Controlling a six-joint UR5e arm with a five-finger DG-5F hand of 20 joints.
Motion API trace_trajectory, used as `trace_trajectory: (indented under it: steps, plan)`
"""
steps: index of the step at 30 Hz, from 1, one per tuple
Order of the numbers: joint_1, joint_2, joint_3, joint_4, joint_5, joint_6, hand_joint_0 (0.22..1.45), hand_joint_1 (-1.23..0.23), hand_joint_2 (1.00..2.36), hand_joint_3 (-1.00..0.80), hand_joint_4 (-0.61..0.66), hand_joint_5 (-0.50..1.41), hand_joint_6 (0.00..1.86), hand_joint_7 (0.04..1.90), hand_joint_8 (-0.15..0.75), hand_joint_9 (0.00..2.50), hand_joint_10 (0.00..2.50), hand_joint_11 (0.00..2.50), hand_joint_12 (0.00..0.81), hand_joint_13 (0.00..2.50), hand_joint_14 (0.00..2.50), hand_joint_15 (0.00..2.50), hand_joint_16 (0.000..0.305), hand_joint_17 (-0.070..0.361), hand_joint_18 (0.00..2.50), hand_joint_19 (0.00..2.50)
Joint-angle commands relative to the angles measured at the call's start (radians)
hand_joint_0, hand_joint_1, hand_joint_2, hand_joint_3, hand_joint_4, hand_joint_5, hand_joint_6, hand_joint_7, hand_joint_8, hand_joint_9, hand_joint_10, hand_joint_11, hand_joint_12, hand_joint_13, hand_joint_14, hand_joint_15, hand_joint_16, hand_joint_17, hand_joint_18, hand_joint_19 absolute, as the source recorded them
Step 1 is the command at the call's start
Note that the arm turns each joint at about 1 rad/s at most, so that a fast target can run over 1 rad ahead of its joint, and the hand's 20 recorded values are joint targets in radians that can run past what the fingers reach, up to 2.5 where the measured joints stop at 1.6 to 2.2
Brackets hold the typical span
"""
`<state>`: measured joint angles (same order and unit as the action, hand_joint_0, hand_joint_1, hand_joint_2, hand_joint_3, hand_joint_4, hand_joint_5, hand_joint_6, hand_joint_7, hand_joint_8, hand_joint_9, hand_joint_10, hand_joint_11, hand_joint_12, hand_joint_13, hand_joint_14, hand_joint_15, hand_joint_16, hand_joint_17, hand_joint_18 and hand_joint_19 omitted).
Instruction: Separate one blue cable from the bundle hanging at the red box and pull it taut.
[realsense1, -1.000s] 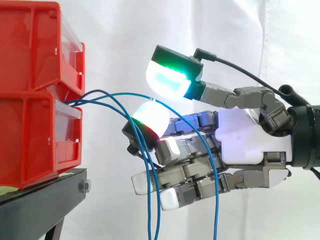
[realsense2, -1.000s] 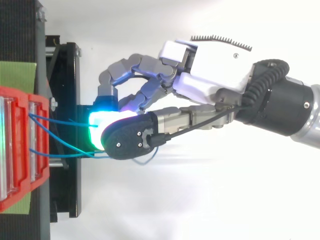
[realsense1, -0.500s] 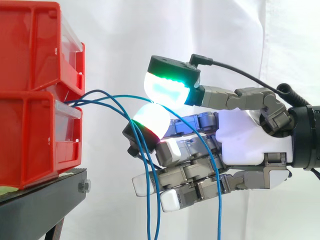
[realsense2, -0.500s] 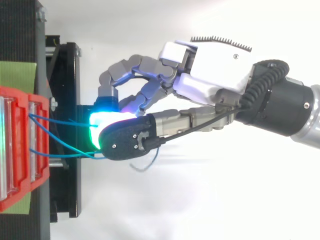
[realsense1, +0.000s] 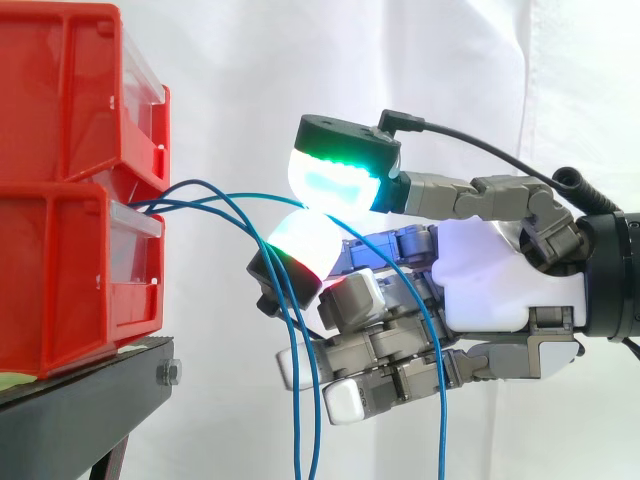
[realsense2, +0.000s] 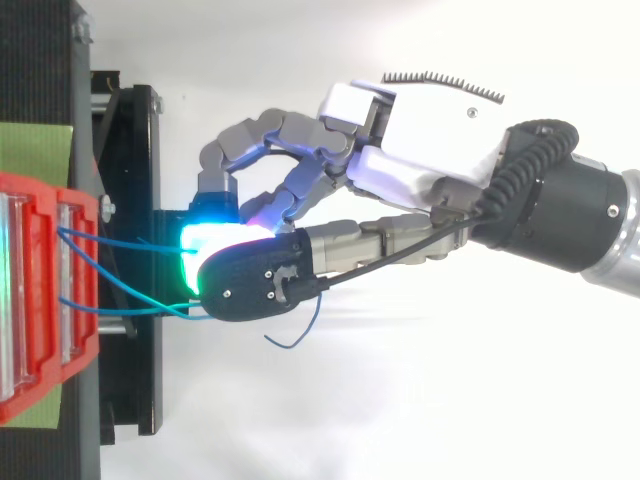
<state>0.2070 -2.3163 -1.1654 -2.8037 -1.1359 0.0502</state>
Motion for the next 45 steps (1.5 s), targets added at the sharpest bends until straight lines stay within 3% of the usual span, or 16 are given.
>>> trace_trajectory:
  steps: [1, 5, 11, 17, 18, 19, 21, 25, 27, 32, 37, 41, 45]
  plan:
    - [0.000, 0.000, 0.000, 0.000, 0.001, -0.001, 0.62, -0.74, 1.02, -0.09, 0.08, -0.13, 0.95, 1.14, 0.371, 1.16, 0.01, 1.26, 0.401, 0.99, 0.02, 0.92, 0.053, 0.118, 0.83, 0.63]
    - [0.000, 0.000, 0.000, 0.000, 0.001, 0.000, 0.63, -0.73, 1.02, -0.10, 0.08, -0.14, 0.95, 1.14, 0.354, 1.17, 0.00, 1.41, 0.383, 1.07, 0.02, 1.18, 0.053, 0.120, 0.91, 0.77]
    - [0.000, 0.000, 0.000, -0.002, 0.001, 0.000, 0.63, -0.73, 1.02, -0.12, 0.09, -0.14, 0.95, 1.12, 0.354, 1.13, 0.25, 1.35, 0.354, 1.18, 0.04, 1.52, 0.050, 0.113, 1.02, 1.03]
    - [0.000, 0.000, -0.002, 0.000, 0.002, 0.002, 0.64, -0.73, 1.02, -0.12, 0.09, -0.14, 0.95, 1.12, 0.340, 1.10, 0.50, 1.32, 0.342, 1.09, 0.90, 1.38, 0.042, 0.094, 1.20, 1.36]
    - [0.000, 0.000, -0.002, 0.000, 0.002, 0.005, 0.64, -0.73, 1.02, -0.12, 0.10, -0.14, 0.95, 1.12, 0.334, 1.09, 0.54, 1.32, 0.347, 1.06, 1.14, 1.34, 0.040, 0.091, 1.22, 1.44]
    - [0.000, 0.000, -0.002, -0.002, 0.002, 0.007, 0.64, -0.73, 1.02, -0.13, 0.10, -0.15, 0.95, 1.12, 0.329, 1.07, 0.82, 1.27, 0.348, 1.04, 1.40, 1.31, 0.038, 0.085, 1.28, 1.60]
    - [0.000, 0.000, -0.002, 0.000, 0.002, 0.008, 0.65, -0.72, 1.02, -0.14, 0.10, -0.15, 0.94, 1.11, 0.311, 1.05, 0.96, 1.27, 0.351, 1.00, 1.70, 1.28, 0.036, 0.081, 1.32, 1.70]
    - [0.000, 0.000, -0.002, 0.000, 0.002, 0.013, 0.65, -0.72, 1.02, -0.14, 0.10, -0.15, 0.94, 1.10, 0.313, 1.02, 1.35, 1.20, 0.358, 0.96, 2.02, 1.28, 0.035, 0.079, 1.37, 1.81]
    - [0.000, 0.000, -0.002, -0.002, -0.002, 0.011, 0.65, -0.72, 1.02, -0.14, 0.09, -0.15, 0.94, 1.10, 0.313, 1.02, 1.55, 1.17, 0.359, 0.94, 2.11, 1.30, 0.035, 0.079, 1.39, 1.82]
    - [0.000, 0.000, -0.002, -0.002, -0.001, 0.007, 0.66, -0.73, 1.02, -0.15, 0.09, -0.15, 0.94, 1.10, 0.318, 1.02, 1.69, 1.18, 0.369, 0.93, 2.26, 1.30, 0.036, 0.080, 1.41, 1.86]
    - [0.000, 0.000, -0.002, -0.002, -0.005, 0.007, 0.66, -0.73, 1.02, -0.15, 0.09, -0.15, 0.94, 1.10, 0.319, 0.99, 2.01, 1.15, 0.374, 0.91, 2.39, 1.35, 0.036, 0.081, 1.45, 1.92]
    - [0.000, 0.000, -0.028, -0.002, -0.005, 0.005, 0.66, -0.73, 1.02, -0.15, 0.09, -0.15, 0.94, 1.11, 0.320, 0.98, 2.08, 1.16, 0.371, 0.90, 2.44, 1.35, 0.036, 0.081, 1.45, 1.91]
    - [0.000, 0.000, -0.105, 0.017, -0.005, 0.016, 0.66, -0.73, 1.02, -0.14, 0.09, -0.15, 0.94, 1.11, 0.318, 0.98, 2.10, 1.15, 0.372, 0.90, 2.46, 1.34, 0.036, 0.081, 1.45, 1.92]
